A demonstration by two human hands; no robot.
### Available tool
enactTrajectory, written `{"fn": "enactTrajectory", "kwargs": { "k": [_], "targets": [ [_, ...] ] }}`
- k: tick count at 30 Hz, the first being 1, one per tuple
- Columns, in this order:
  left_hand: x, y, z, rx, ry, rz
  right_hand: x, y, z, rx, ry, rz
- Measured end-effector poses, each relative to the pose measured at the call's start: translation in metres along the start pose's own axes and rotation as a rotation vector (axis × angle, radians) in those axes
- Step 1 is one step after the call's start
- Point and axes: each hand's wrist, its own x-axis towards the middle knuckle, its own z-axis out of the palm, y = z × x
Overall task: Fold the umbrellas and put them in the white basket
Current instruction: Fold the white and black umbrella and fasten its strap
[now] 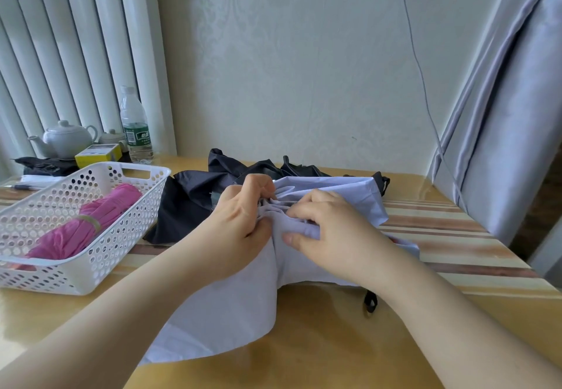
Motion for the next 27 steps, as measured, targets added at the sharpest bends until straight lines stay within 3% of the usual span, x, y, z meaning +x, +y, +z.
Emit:
{"fn": "enactTrajectory", "kwargs": {
  "k": [3, 6, 10, 15, 27],
  "targets": [
    [0.000, 0.000, -0.001, 0.023, -0.010, 0.018, 0.000, 0.002, -0.007, -0.028, -0.043, 0.038],
    [0.000, 0.000, -0.002, 0.015, -0.021, 0.003, -0.001, 0.006, -0.007, -0.151, 0.042, 0.041],
    [0.002, 0.002, -0.003, 0.031, -0.032, -0.012, -0.006, 0.009, 0.002, -0.028, 0.169, 0.041],
    [0.002, 0.002, -0.002, 0.069, -0.026, 0.008, -0.003, 0.005, -0.006, 0.156, 0.092, 0.161],
    [0.005, 0.003, 0.000, 0.183, -0.001, 0.018, 0.001, 0.004, -0.002, 0.254, -0.082, 0.033]
  ]
}}
